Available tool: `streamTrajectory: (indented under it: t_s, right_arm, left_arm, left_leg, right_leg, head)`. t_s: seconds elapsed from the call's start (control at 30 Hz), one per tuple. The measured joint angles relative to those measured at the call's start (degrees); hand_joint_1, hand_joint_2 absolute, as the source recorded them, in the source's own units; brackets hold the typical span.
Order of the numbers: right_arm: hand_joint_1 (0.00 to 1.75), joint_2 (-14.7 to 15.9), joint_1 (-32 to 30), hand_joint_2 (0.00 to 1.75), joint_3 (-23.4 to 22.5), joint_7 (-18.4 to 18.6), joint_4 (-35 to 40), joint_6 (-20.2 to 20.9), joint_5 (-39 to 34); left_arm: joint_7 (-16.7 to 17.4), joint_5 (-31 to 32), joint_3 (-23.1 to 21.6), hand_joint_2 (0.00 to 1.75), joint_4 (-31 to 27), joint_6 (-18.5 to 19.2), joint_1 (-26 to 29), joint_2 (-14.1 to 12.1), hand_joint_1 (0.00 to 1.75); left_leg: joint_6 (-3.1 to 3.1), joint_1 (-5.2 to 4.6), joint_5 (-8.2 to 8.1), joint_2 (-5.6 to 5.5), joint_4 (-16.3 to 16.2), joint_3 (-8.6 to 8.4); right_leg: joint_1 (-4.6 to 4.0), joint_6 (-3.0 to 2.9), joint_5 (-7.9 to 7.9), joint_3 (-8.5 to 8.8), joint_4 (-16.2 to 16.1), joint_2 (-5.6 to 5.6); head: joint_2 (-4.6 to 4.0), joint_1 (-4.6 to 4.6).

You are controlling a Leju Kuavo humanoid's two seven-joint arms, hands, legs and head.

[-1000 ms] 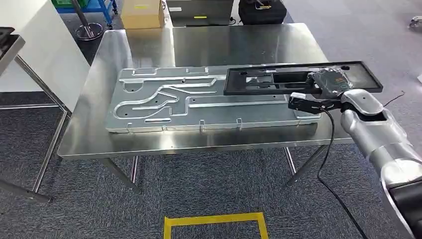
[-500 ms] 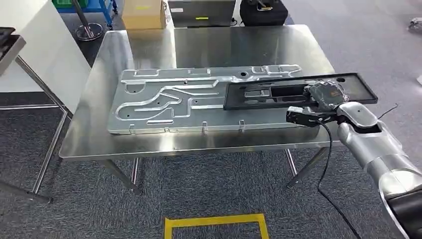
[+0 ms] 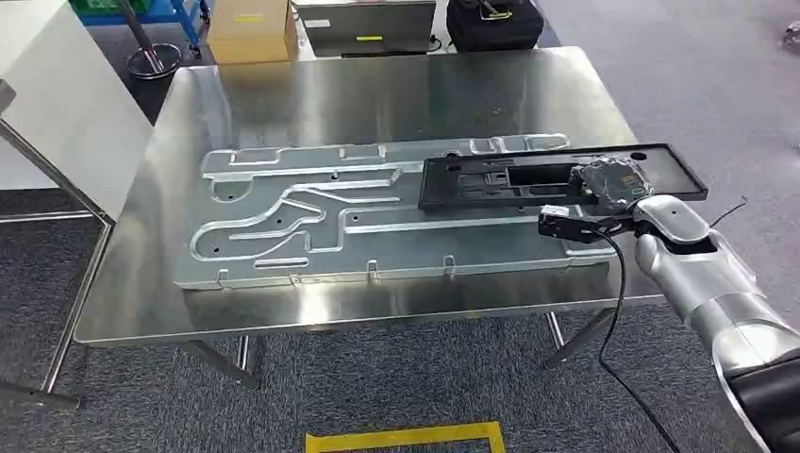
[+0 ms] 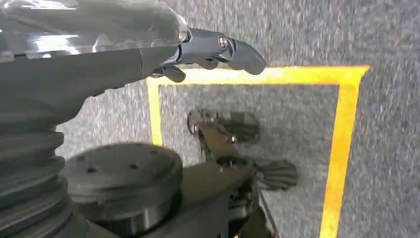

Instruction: Take the parts from the cabinet and place them on the table.

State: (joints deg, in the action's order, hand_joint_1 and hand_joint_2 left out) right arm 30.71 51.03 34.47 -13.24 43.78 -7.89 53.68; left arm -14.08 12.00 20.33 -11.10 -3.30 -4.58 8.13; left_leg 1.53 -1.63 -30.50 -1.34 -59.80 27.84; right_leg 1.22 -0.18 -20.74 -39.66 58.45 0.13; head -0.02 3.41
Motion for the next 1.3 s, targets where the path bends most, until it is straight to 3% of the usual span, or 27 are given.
streamTrajectory:
  t_s: [0.03, 0.07, 0.13, 0.17, 0.2, 0.23, 0.3, 0.33, 0.37, 0.43, 0.47, 0.5, 0.73, 0.9, 1.3]
  right_arm:
    - [1.75, -0.02, 0.43, 1.75, 0.0, 0.0, -0.09, 0.29, 0.0]
    - [1.75, -0.22, 0.97, 1.75, 0.07, 0.0, -0.09, 0.7, 0.02]
    - [1.75, -0.52, 1.64, 1.75, 0.13, 0.0, -0.11, 1.32, 0.26]
    - [1.75, -0.68, 2.04, 1.75, 0.2, 0.02, -0.11, 1.8, 0.57]
    - [1.75, -0.81, 2.5, 1.75, 0.2, 0.06, -0.11, 2.34, 0.81]
    - [1.75, -0.9, 3.11, 1.75, 0.2, 0.13, -0.11, 2.89, 0.9]
    - [1.75, -1.07, 4.49, 1.75, 0.22, 0.24, -0.09, 3.76, 0.96]
    - [1.75, -1.11, 4.96, 1.75, 0.22, 0.33, -0.07, 3.89, 0.96]
    - [1.75, -1.22, 5.76, 1.75, 0.24, 0.5, -0.07, 4.27, 0.94]
    - [1.75, -1.38, 6.57, 1.75, 0.35, 0.76, -0.07, 4.83, 0.96]
    - [1.75, -1.64, 6.93, 1.75, 0.5, 0.74, -0.07, 5.05, 0.98]
    - [1.75, -1.77, 7.4, 1.75, 0.61, 0.65, -0.04, 5.21, 1.01]
    - [1.75, -2.18, 10.31, 1.75, 1.2, 0.66, -0.02, 5.77, 0.81]
    - [1.75, -2.18, 10.93, 1.75, 1.35, -0.04, 0.11, 5.64, -0.13]
    - [1.75, -2.16, 10.44, 1.75, 2.19, 0.04, -0.11, 3.74, -1.01]
  left_arm:
    - [-0.09, -0.02, 0.0, 1.75, 0.0, -0.02, -0.06, 0.14, 0.0]
    - [-0.07, 0.0, 0.02, 1.75, 0.0, -0.07, -0.1, 0.14, 0.0]
    - [-0.07, 0.0, 0.04, 1.75, 0.0, -0.13, -0.1, 0.14, 0.0]
    - [-0.07, 0.0, 0.07, 1.75, 0.0, -0.22, -0.01, 0.14, 0.0]
    - [-0.07, 0.0, 0.09, 1.75, 0.0, -0.31, 0.06, 0.14, 0.0]
    - [-0.07, 0.0, 0.09, 1.75, 0.0, -0.37, 0.09, 0.14, 0.0]
    - [0.04, 0.09, 0.09, 1.75, 0.0, -0.52, -0.05, 0.14, 0.0]
    - [0.07, 0.18, 0.09, 1.75, 0.0, -0.55, -0.09, 0.11, 0.0]
    - [0.2, 0.2, 0.11, 1.75, 0.0, -0.61, -0.31, 0.07, 0.0]
    - [0.55, 0.31, 0.11, 1.75, 0.0, -0.64, -0.41, 0.11, 0.0]
    - [0.72, 0.42, 0.11, 1.75, 0.0, -0.64, -0.41, 0.14, 0.0]
    - [0.77, 0.48, 0.11, 1.75, 0.0, -0.64, -0.54, 0.16, 0.0]
    - [0.57, 0.53, 0.11, 1.75, 0.0, -0.64, -0.9, 0.31, 0.0]
    - [-1.22, 0.28, 0.17, 1.75, 0.0, -0.57, -0.91, 0.31, 0.0]
    - [-3.56, 3.02, -0.11, 1.75, 0.0, -0.53, -0.97, 0.31, 0.0]
  left_leg:
    - [-0.66, 0.13, -0.02, 0.31, -3.23, 1.84]
    - [-1.35, 0.64, -1.61, 0.48, -8.0, 4.86]
    - [-2.11, 1.31, -6.02, 0.83, -14.45, 9.57]
    - [-2.27, 1.37, -6.67, 0.95, -15.5, 11.04]
    - [-2.27, 1.44, -5.28, 0.98, -14.32, 11.42]
    - [-2.07, 1.45, -2.25, 0.98, -11.18, 10.89]
    - [-1.15, 1.27, 5.61, 1.0, -1.05, 7.93]
    - [-0.63, 1.06, 6.72, 1.04, 1.56, 7.01]
    - [-0.26, 0.81, 5.23, 1.18, 2.29, 7.25]
    - [0.0, 0.6, 6.32, 1.05, 2.24, 6.81]
    - [-0.49, 0.91, 6.72, 1.03, 2.72, 6.53]
    - [-1.03, 0.9, 6.76, 0.93, 2.74, 6.59]
    - [-0.08, 0.67, 6.69, 0.64, 2.67, 6.67]
    - [0.12, 0.66, 6.67, 0.64, 2.65, 6.67]
    - [0.21, 0.66, 6.62, 0.69, 2.63, 6.64]
  right_leg:
    - [0.16, -0.28, -0.26, 0.44, -0.05, -0.16]
    - [0.21, -0.35, -0.69, 0.81, -0.09, -0.17]
    - [0.2, -0.3, -1.45, 1.57, -0.07, -0.18]
    - [0.2, -0.28, -1.8, 1.94, -0.01, -0.19]
    - [0.19, -0.22, -2.11, 2.3, 0.06, -0.19]
    - [0.15, -0.21, -2.41, 2.71, 0.09, -0.19]
    - [0.01, -0.03, -2.92, 3.6, 0.05, -0.19]
    - [0.07, 0.07, -3.08, 3.91, -0.1, -0.25]
    - [0.11, 0.44, -2.93, 4.0, -0.32, -0.25]
    - [0.21, 1.17, -3.15, 4.05, -0.34, -0.27]
    - [-0.14, 1.17, -3.36, 4.13, -0.08, -0.25]
    - [-0.09, 0.65, -3.15, 4.17, -0.46, -0.35]
    - [0.1, 1.33, -2.95, 4.65, -1.21, -0.68]
    - [0.11, 1.85, -2.81, 4.81, -1.54, -0.69]
    - [0.09, 2.01, -2.85, 4.77, -1.53, -0.67]
  head:
    - [0.0, 0.0]
    - [0.0, 0.02]
    - [0.0, 0.04]
    - [0.0, 0.02]
    - [0.0, 0.02]
    - [0.0, 0.02]
    - [0.0, 0.02]
    - [0.0, 0.02]
    - [0.0, 0.02]
    - [0.0, 0.02]
    - [0.0, 0.02]
    - [0.0, 0.02]
    - [0.0, 0.02]
    - [0.0, 0.02]
    - [0.0, 0.02]
